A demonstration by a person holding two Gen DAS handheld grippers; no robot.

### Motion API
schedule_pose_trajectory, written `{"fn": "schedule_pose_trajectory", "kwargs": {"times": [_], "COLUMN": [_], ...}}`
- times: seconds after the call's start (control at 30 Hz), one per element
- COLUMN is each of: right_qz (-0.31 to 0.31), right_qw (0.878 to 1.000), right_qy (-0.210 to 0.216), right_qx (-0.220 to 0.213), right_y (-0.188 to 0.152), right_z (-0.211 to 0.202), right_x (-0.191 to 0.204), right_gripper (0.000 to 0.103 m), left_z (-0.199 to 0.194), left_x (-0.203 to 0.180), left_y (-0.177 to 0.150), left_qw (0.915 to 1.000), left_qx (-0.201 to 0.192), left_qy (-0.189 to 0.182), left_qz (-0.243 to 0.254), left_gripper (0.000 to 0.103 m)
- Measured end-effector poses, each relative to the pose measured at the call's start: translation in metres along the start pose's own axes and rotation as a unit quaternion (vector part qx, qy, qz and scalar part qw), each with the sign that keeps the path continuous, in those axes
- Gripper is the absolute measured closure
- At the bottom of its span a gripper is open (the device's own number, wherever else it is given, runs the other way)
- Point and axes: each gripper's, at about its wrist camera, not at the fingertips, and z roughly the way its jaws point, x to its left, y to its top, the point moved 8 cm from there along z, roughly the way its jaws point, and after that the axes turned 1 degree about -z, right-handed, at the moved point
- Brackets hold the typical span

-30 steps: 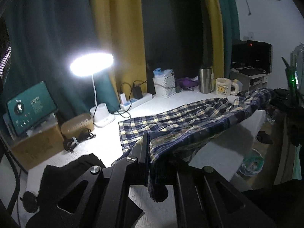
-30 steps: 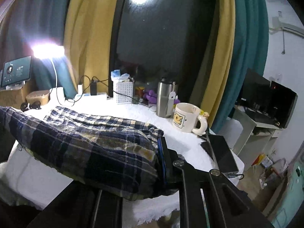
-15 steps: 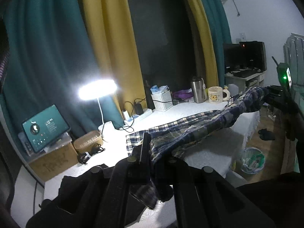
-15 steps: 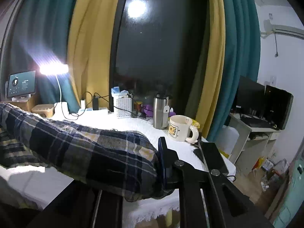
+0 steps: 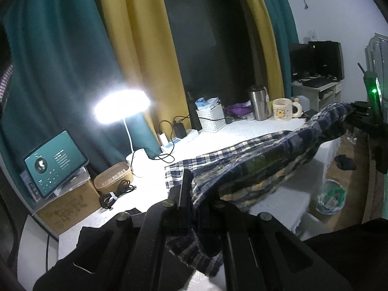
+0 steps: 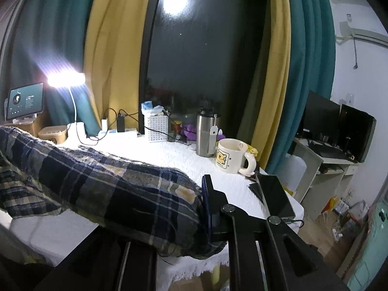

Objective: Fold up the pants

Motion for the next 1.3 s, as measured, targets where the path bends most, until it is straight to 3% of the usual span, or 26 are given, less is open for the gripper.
{"fn": "schedule_pose_trajectory", "kwargs": {"times": [0.4, 0.6, 1.07, 1.3], "right_qz": [-0.013, -0.017, -0.016, -0.017], "right_qw": [1.0, 1.0, 0.997, 0.994], "right_qy": [0.008, 0.005, 0.004, 0.014], "right_qx": [0.005, 0.009, 0.069, 0.109], "right_y": [0.036, 0.05, 0.039, 0.022], "right_z": [0.051, 0.078, 0.168, 0.219], "right_x": [0.009, 0.01, 0.013, 0.02], "right_gripper": [0.088, 0.088, 0.088, 0.088], "left_z": [0.05, 0.084, 0.192, 0.249], "left_x": [0.035, 0.048, 0.064, 0.069], "left_y": [0.031, 0.041, 0.038, 0.018], "left_qw": [0.9998, 1.0, 0.9982, 0.9947], "left_qx": [-0.005, -0.002, 0.058, 0.101], "left_qy": [0.017, 0.008, -0.014, -0.017], "left_qz": [0.008, 0.003, 0.001, -0.008], "left_gripper": [0.1, 0.101, 0.1, 0.1]}}
